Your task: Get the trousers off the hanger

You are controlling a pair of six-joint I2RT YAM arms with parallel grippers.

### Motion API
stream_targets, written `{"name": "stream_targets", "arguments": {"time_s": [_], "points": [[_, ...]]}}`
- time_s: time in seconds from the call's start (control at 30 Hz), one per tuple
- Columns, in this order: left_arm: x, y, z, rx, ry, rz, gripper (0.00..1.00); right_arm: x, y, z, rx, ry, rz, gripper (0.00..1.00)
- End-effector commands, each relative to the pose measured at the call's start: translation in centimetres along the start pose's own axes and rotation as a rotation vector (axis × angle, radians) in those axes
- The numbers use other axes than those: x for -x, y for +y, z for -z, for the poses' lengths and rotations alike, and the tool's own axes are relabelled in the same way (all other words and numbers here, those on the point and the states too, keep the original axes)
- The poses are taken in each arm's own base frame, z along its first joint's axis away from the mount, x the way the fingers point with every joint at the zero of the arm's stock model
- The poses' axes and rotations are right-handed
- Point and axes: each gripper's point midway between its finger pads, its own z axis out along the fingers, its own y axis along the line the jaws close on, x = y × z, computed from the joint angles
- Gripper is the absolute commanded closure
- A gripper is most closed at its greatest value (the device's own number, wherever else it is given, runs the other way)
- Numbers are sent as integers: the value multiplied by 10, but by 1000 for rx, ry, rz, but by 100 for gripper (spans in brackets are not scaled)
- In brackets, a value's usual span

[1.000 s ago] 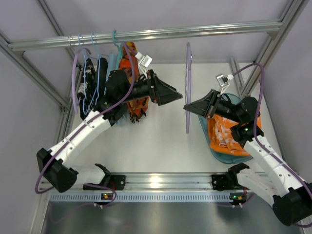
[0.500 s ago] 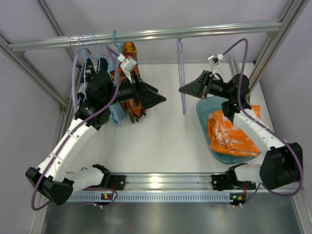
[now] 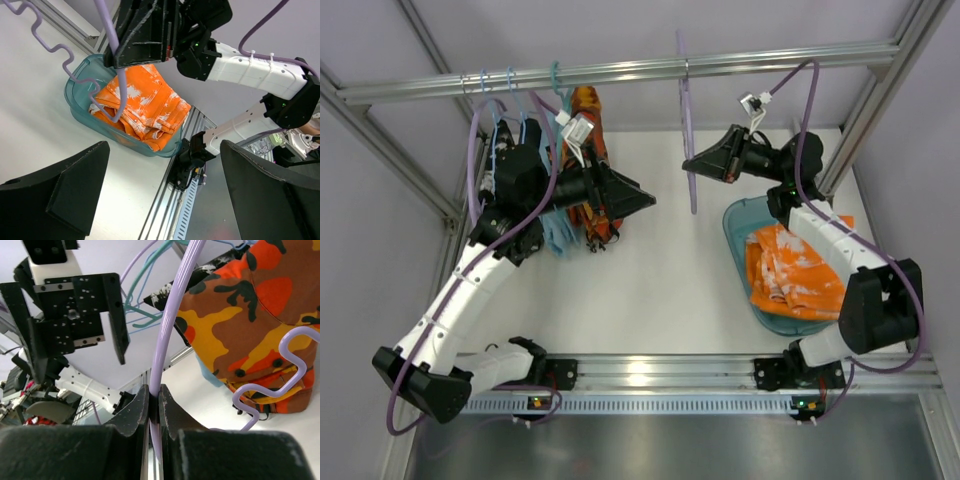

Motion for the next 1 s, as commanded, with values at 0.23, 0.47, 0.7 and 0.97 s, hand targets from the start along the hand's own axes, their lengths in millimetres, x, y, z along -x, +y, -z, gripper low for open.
{"name": "stream_targets", "arguments": {"time_s": [0.23, 0.47, 0.7, 0.97], "points": [[13, -14, 1, -44, -31, -13, 2, 28, -18, -6, 43, -35, 223, 100], [13, -12, -2, -48, -30, 4, 2, 33, -45, -8, 32, -29, 233, 100], [13, -11, -3, -49, -31, 11, 2, 33, -64, -11, 15, -40, 193, 100], [13, -11, -1, -48, -33, -1, 2, 25, -48, -2, -1, -60, 142, 90]]}}
